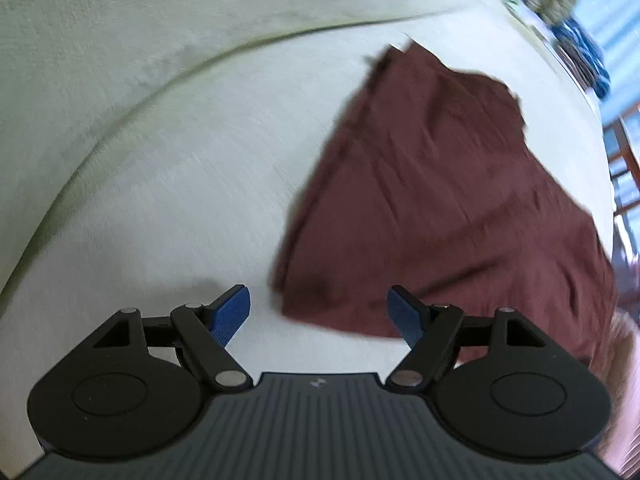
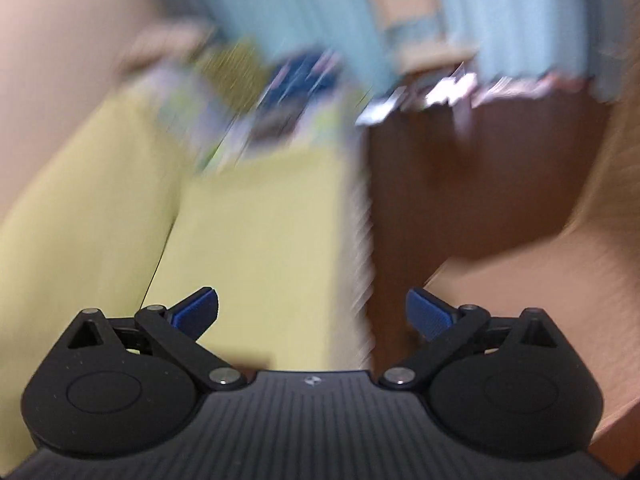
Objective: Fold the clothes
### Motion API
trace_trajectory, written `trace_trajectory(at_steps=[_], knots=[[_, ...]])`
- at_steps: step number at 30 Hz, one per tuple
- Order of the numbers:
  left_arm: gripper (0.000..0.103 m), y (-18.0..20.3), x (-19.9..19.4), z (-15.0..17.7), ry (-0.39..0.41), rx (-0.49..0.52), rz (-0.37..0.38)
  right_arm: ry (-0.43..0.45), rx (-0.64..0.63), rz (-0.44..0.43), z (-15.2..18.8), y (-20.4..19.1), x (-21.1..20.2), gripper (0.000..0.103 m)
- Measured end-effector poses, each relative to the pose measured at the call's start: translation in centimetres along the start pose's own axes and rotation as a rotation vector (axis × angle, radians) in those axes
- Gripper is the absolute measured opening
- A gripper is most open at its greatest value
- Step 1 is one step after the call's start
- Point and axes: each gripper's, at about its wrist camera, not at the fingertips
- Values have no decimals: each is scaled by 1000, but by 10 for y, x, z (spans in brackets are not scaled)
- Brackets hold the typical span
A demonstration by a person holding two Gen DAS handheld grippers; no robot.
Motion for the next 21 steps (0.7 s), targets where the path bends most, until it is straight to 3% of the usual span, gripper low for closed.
trace_trajectory(at_steps=[3, 6, 12, 14, 16, 18, 19, 21], knots=[[76, -5, 0, 3, 37, 19, -20, -114, 21, -101, 51, -34, 76, 94], [76, -7, 18, 3, 33, 14, 20, -230, 2, -173, 118, -81, 154, 94], [75, -5, 29, 9, 106, 4, 36, -294, -78, -177, 169, -116, 202, 94], [68, -8, 28, 11, 120, -14, 60, -306, -101, -163, 179, -121, 212, 94], [50, -12, 29, 11, 118, -28, 82, -315, -114, -147, 177, -119, 220, 94], [42, -15, 30, 10, 114, -38, 95, -328, -111, -141, 173, -117, 226, 94], [34, -17, 31, 10, 113, -42, 100, -333, -107, -135, 172, -114, 230, 94], [28, -20, 31, 9, 109, -51, 110, -340, -99, -124, 165, -110, 234, 94]])
Point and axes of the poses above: each gripper's, at about its wrist camera, not at the fingertips, and x roughly the way its jaws point, y to its right, z to its underside, and after that the axes turned 11 degrees about -y, right-handed
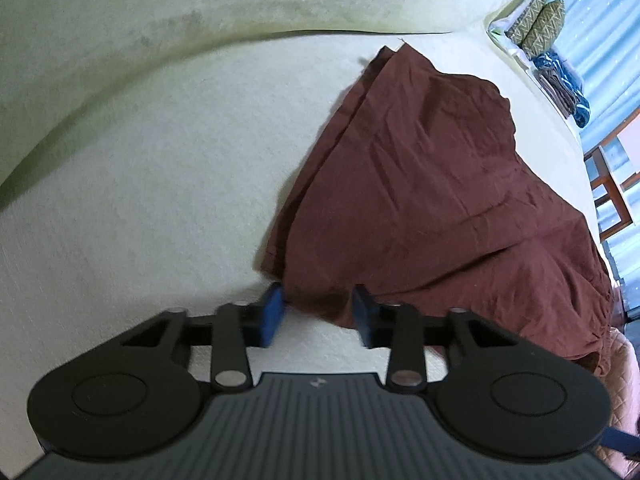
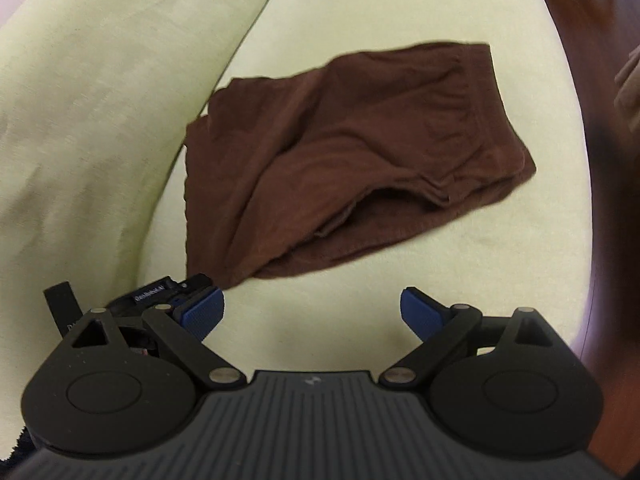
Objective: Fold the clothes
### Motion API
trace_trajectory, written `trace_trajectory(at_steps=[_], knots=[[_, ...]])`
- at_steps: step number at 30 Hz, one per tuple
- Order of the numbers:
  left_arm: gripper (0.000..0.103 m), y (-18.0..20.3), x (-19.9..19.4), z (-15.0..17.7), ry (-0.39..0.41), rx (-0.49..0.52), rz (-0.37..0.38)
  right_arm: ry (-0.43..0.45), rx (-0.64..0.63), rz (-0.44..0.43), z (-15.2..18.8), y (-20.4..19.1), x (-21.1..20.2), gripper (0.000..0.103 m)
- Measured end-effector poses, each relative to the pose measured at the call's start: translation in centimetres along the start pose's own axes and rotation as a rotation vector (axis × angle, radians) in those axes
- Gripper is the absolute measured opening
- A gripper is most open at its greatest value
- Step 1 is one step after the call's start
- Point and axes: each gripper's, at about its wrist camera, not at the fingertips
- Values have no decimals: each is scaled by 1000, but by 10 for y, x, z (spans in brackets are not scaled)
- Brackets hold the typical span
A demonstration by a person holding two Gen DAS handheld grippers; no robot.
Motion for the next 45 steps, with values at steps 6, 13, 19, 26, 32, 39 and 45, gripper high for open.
trace_trajectory(at_steps=[6, 13, 19, 26, 32, 39, 45], knots=[[12, 3, -10, -2, -4, 55, 2, -7, -8, -10, 2, -1, 9, 94], [12, 9, -27, -30, 64, 222, -84, 34, -31, -32, 0, -2, 22, 15], [12, 21, 1, -28, 2, 379, -196, 128, 159, -71, -5, 27, 21, 33], [13, 22, 7, -25, -11, 427, -218, 221, 406, -184, -11, 69, 18, 35], [18, 22, 10, -26, -19, 448, -228, 244, 560, -217, -13, 88, 33, 15], [20, 17, 8, -22, 8, 454, -232, 290, 396, -151, -17, 69, 18, 4], [19, 24, 5, -17, 23, 507, -264, 229, 355, -18, -7, 71, 33, 3]])
Point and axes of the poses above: each gripper's, at about its wrist camera, not at the fingertips, and x roughly the way its jaws point, y to its right, z to its underside, and after that the axes turned 11 degrees about -y, right-handed
